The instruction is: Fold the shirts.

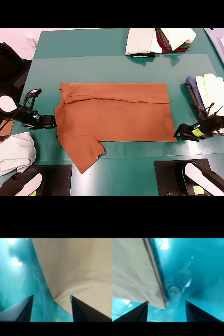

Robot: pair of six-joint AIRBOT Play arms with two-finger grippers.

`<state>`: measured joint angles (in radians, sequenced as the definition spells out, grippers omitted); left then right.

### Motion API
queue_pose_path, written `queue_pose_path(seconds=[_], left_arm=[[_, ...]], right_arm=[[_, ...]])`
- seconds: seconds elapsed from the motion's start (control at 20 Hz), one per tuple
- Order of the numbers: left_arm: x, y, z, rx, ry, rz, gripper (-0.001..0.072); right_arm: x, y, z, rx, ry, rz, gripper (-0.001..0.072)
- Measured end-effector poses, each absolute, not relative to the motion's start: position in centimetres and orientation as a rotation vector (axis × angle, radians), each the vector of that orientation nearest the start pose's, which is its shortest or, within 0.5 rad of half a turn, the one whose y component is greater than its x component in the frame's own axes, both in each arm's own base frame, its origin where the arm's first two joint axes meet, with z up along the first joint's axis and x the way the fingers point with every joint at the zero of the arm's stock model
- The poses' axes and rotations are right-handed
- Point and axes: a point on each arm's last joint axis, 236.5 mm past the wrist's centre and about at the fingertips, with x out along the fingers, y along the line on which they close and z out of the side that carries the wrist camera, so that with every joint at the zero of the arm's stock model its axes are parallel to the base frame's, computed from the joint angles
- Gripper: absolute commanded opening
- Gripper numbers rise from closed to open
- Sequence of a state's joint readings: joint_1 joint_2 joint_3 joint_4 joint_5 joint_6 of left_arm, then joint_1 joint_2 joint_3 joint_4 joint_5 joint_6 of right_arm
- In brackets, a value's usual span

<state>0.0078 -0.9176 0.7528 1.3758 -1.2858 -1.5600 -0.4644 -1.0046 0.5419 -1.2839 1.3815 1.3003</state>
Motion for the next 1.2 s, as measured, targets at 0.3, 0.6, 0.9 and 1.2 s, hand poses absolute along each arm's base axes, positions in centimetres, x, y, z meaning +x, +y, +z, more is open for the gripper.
queue_pose_path(seconds=[0.3, 0.6, 0.9, 1.2], left_arm=[[23.9, -4.1, -2.0, -0.183, 1.437, -0.105, 0.0548], [19.8, -5.6, -5.4, -0.262, 1.574, -0.117, 0.0548], [16.3, -9.9, -8.3, -0.352, 1.653, -0.205, 0.0547], [15.4, -11.5, -9.0, -0.371, 1.666, -0.24, 0.0025]], right_arm=[[17.7, 3.0, -9.4, 0.442, 1.689, 0.182, 0.002], [20.5, 4.7, -7.2, 0.28, 1.561, 0.262, 0.0019], [21.5, 5.2, -5.1, 0.237, 1.455, 0.277, 0.002], [22.0, 5.2, -3.6, 0.221, 1.385, 0.273, 0.0019]])
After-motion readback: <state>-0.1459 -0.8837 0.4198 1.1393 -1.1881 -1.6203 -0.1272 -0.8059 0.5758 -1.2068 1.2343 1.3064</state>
